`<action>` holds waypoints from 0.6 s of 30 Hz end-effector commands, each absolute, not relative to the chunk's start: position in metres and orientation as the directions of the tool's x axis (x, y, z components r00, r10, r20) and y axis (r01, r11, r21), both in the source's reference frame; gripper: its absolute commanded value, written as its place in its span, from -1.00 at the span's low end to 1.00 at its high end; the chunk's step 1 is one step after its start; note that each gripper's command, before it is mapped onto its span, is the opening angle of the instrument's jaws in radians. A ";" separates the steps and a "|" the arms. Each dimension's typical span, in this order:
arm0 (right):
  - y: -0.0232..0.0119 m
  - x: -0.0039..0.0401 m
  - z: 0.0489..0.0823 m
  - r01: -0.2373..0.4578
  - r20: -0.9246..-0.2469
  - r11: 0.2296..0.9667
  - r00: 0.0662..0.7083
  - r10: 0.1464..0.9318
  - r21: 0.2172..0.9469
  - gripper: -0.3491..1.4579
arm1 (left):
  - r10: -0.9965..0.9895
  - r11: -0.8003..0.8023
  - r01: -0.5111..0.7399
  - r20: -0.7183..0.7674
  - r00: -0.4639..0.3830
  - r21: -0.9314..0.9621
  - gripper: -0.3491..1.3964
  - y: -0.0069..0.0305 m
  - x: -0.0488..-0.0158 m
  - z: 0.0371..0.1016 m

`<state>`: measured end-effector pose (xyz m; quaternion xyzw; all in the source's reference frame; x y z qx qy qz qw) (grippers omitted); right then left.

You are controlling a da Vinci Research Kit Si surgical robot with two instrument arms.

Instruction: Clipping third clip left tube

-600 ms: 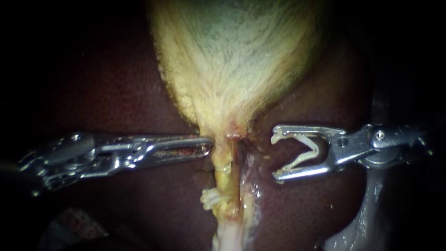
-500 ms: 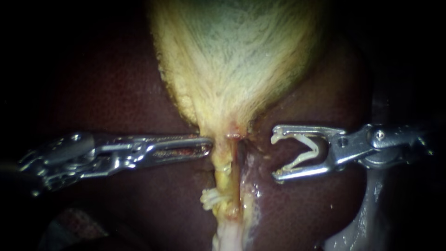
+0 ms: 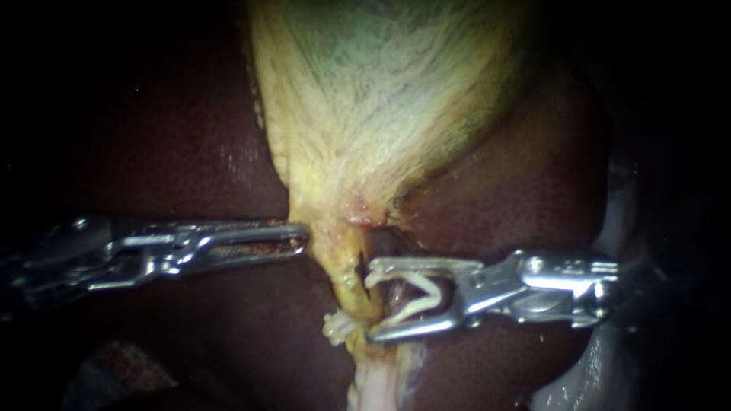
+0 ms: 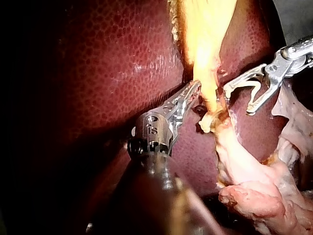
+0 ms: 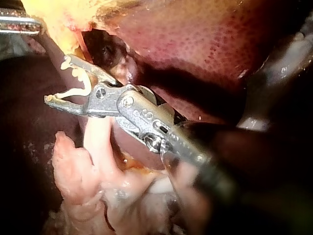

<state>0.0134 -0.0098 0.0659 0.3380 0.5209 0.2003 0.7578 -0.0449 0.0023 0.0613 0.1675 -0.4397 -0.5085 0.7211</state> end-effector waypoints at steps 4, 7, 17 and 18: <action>-0.0093 0.0135 0.0678 0.034 -0.640 0.682 0.383 0.666 0.731 0.00 | -0.881 0.425 0.587 0.463 0.095 0.689 -1.00 0.0021 -0.0448 0.0608; -0.0086 0.0128 0.0689 0.023 -0.634 0.685 0.400 0.661 0.728 -0.01 | -0.882 0.424 0.587 0.462 0.094 0.689 -1.00 0.0021 -0.0447 0.0604; -0.0085 0.0132 0.0717 -0.004 -0.631 0.699 0.428 0.647 0.715 -0.01 | -0.883 0.422 0.589 0.461 0.092 0.689 -1.00 0.0019 -0.0451 0.0595; -0.0088 0.0137 0.0720 -0.005 -0.632 0.701 0.428 0.646 0.713 -0.01 | -0.883 0.421 0.590 0.461 0.092 0.689 -1.00 0.0019 -0.0451 0.0595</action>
